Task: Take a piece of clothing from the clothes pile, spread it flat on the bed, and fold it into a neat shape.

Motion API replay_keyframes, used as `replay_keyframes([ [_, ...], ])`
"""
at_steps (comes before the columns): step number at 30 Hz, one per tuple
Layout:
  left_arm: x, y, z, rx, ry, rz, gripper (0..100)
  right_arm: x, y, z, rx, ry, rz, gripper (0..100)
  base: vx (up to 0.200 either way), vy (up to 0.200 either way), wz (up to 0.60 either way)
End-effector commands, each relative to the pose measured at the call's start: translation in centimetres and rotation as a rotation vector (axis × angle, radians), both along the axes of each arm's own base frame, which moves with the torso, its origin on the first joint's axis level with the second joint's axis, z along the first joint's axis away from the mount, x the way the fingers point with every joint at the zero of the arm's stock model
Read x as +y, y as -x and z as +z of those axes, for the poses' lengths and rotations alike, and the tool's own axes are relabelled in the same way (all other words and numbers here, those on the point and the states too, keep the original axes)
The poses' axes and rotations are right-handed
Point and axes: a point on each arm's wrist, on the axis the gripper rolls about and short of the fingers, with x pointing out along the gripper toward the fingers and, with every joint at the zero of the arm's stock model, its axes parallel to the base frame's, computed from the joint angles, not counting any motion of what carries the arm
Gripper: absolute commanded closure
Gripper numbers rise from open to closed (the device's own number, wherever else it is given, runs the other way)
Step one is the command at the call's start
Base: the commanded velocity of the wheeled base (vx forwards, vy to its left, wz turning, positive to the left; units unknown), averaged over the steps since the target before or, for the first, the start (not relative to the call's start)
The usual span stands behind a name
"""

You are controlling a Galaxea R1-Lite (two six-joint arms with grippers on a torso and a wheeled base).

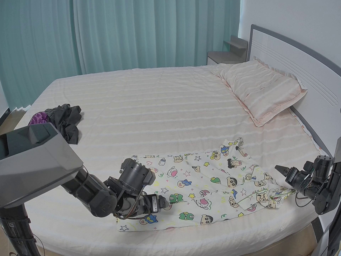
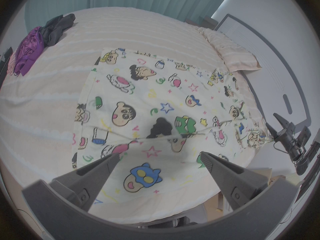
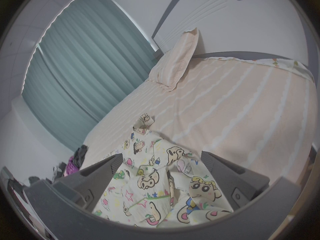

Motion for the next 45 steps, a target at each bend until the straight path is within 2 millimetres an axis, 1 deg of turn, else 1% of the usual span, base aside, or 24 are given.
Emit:
replay_keyframes([
  [1,0.1,0.9,-1.7,0.054,-0.036,-0.017,0,0.8,0.2,-0.9,0.028,0.050,0.066,0,0.000,0.000,0.00],
  [4,0.1,0.9,-2.3,0.070,-0.048,-0.017,0,1.5,0.1,-1.7,0.049,0.120,0.133,0,0.000,0.000,0.00],
  [7,0.1,1.0,-2.8,0.083,-0.059,-0.016,0,2.2,0.0,-1.8,0.039,0.164,0.199,0,0.000,0.000,0.00],
  [10,0.2,1.1,-3.3,0.095,-0.071,-0.014,0,3.2,0.1,-1.9,0.032,0.148,0.287,0,0.000,0.000,0.00],
  [13,0.2,1.0,-3.7,0.101,-0.081,-0.010,0,3.6,0.4,-2.1,0.038,0.140,0.338,0,0.000,0.000,0.00],
  [14,0.3,1.1,-3.8,0.103,-0.083,-0.008,0,3.7,0.5,-2.2,0.047,0.140,0.343,0,0.000,0.000,0.00],
  [16,0.3,1.1,-3.9,0.106,-0.085,-0.008,0,3.6,0.6,-3.5,0.092,0.169,0.365,0,0.000,0.000,0.00],
  [17,0.3,1.1,-3.9,0.107,-0.086,-0.008,0,3.5,0.6,-3.7,0.098,0.175,0.367,0,0.000,0.000,0.00],
  [20,0.3,1.1,-4.1,0.112,-0.092,-0.009,0,2.7,0.6,-5.1,0.138,0.209,0.367,0,0.000,0.000,0.00],
  [23,0.3,1.1,-4.2,0.113,-0.094,-0.010,0,2.2,0.6,-5.3,0.143,0.205,0.365,0,0.000,0.000,0.00],
  [29,0.2,1.0,-4.2,0.109,-0.093,-0.010,0,2.2,0.7,-5.2,0.128,0.185,0.400,0,0.000,0.000,0.00],
  [34,0.1,0.9,-4.1,0.111,-0.078,0.012,0,3.2,0.6,-5.7,0.140,0.186,0.449,0,0.000,0.000,0.00],
  [35,0.1,0.9,-4.1,0.112,-0.074,0.020,0,3.4,0.6,-5.8,0.140,0.187,0.455,100,0.000,0.000,0.00],
  [38,0.0,0.8,-4.1,0.112,-0.073,0.023,0,3.5,0.0,-5.9,0.126,0.189,0.454,100,0.000,0.000,0.00],
  [41,0.0,0.9,-4.1,0.113,-0.075,0.020,0,3.2,0.1,-6.1,0.140,0.190,0.442,100,0.000,0.000,0.00],
  [45,-0.1,0.9,-4.1,0.111,-0.075,0.019,0,2.4,0.4,-6.2,0.152,0.186,0.409,100,0.000,0.000,0.00],
])
